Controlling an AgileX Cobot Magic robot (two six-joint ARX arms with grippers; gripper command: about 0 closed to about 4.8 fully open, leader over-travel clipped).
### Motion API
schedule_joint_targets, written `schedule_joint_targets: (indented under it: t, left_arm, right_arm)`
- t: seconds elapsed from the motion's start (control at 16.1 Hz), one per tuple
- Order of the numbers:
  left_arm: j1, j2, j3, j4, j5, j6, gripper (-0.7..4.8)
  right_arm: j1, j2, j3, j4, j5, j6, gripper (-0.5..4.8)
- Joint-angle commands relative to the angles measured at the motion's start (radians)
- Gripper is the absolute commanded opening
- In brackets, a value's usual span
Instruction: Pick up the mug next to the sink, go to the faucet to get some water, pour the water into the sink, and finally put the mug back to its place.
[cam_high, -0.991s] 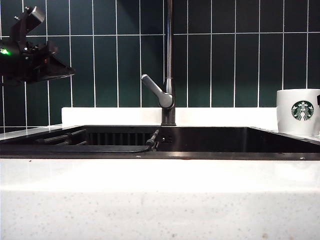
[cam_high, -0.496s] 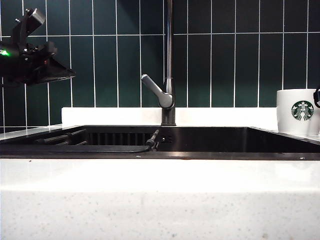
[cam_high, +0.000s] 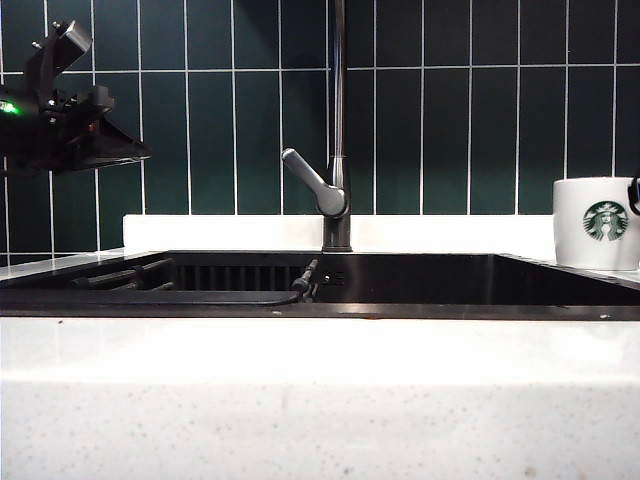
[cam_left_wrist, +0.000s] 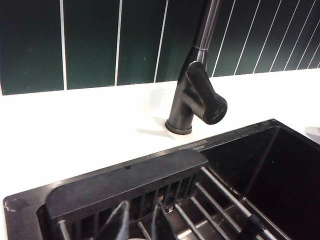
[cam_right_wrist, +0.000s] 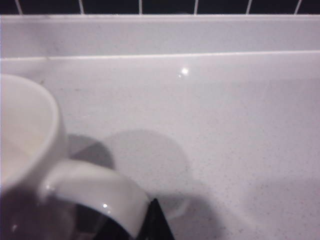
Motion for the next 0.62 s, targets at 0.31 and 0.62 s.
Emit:
schedule_joint_targets:
  t: [0.31,0.62]
  left_arm:
    - [0.000,-0.003,0.003,-0.003,0.012,-0.002,0.62]
    - [0.000,-0.003,0.003,-0.004,0.031,-0.003,0.62]
  right_arm:
    - [0.001,-0.006,0.003,0.035,-0.008,-0.004,0.06]
    - [0.001,-0.030,0.010,0.056,-0.008,-0.023,-0.01]
